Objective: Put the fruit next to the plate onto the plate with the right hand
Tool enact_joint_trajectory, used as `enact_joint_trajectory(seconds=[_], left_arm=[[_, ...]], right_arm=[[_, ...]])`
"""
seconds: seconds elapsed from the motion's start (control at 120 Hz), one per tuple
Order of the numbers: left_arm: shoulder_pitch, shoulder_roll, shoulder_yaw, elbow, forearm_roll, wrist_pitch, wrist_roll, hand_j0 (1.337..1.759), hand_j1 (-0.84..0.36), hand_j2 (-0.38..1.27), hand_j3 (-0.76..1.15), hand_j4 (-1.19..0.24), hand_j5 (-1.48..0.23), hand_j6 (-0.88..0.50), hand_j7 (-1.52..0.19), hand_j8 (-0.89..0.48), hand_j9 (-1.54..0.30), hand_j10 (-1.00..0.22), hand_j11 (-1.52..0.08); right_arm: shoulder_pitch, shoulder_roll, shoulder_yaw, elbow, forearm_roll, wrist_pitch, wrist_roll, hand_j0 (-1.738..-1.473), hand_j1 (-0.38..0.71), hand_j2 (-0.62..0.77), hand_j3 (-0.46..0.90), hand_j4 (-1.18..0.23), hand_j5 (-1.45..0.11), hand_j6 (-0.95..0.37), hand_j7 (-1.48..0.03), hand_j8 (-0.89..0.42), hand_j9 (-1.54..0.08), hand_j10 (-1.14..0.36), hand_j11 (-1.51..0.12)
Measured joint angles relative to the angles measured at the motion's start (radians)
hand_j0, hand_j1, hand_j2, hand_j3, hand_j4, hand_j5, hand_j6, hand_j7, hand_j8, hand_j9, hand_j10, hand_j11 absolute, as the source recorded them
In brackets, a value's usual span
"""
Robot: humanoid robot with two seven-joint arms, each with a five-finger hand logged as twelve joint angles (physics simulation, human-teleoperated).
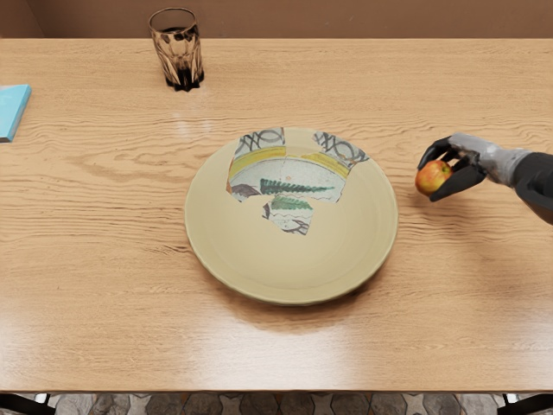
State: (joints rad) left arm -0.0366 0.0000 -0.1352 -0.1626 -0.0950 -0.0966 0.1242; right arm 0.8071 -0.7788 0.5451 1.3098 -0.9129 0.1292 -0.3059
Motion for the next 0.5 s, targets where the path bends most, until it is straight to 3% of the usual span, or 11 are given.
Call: enact_joint_trajectory(seconds=[0.375,0.5], left_arm=[[0.001,0.0,0.0,0.0,0.0,0.0,0.0,1.658,0.35,0.0,0.0,0.0,0.0,0.0,0.0,0.0,0.0,0.0,0.0],[0.001,0.0,0.0,0.0,0.0,0.0,0.0,1.658,0.35,0.0,0.0,0.0,0.0,0.0,0.0,0.0,0.0,0.0,0.0]], right_arm=[[0.006,-0.056,0.131,0.004,0.208,0.254,0.001,-1.652,0.29,0.27,0.0,-0.66,-1.04,-0.36,-0.97,-0.33,-1.03,-0.6,-1.01],[0.015,-0.068,0.151,0.045,0.235,0.273,-0.003,-1.652,0.29,0.27,0.0,-0.66,-1.03,-0.37,-0.96,-0.33,-1.02,-0.6,-1.01]])
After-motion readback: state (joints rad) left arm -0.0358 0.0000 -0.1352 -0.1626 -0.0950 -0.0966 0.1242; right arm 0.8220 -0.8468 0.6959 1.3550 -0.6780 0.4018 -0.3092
